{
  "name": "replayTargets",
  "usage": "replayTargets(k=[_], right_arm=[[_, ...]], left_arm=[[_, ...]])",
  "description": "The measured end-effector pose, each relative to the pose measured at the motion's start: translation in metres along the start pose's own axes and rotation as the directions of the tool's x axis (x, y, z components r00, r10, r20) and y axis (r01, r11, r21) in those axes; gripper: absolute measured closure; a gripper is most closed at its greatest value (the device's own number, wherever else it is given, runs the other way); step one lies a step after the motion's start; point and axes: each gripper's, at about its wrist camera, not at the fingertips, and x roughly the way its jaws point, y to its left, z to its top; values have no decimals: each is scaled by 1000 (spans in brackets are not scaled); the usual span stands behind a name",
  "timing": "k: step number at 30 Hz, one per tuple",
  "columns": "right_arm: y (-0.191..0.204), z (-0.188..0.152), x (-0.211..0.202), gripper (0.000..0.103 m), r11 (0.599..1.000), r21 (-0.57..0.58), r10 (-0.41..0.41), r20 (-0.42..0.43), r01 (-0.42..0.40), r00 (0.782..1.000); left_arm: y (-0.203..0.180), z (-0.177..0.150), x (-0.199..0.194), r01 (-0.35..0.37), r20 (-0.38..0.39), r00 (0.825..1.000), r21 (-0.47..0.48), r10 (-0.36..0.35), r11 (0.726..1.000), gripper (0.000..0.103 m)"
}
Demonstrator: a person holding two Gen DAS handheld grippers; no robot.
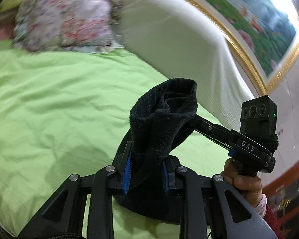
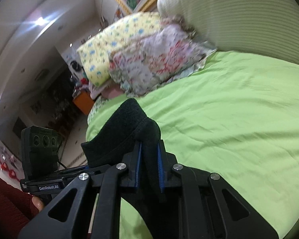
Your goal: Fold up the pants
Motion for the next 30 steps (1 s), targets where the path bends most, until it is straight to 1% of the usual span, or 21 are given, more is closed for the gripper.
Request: replayTargets(k=[5,10,13,17,21,28,30], right_arm=[[-11,-18,-50,88,999,44,-12,82,8,997],[-26,-32,-89,88,996,92,-31,151,17,988],[-36,-46,-113,88,992,127,-48,197,23,979],[-46,-65,-137,88,985,170,-77,234,37,969],[-54,-86,-157,88,976,212,-103,265,46,959],[-70,-123,-181,88,955,288,-157,287,71,945],[-76,-135,-185,88,946,316,-171,286,76,943]], left_arm=[[-48,-11,5,66,-30,998,78,-64,995,79],[-95,-26,12,129,-77,990,159,-118,979,79],[-122,-39,16,164,-110,983,204,-144,965,79],[-155,-58,26,196,-155,975,262,-159,945,79],[-179,-79,36,225,-204,964,297,-169,928,79],[-210,-122,57,241,-259,955,383,-147,892,79],[-211,-131,66,248,-289,947,393,-137,886,79]])
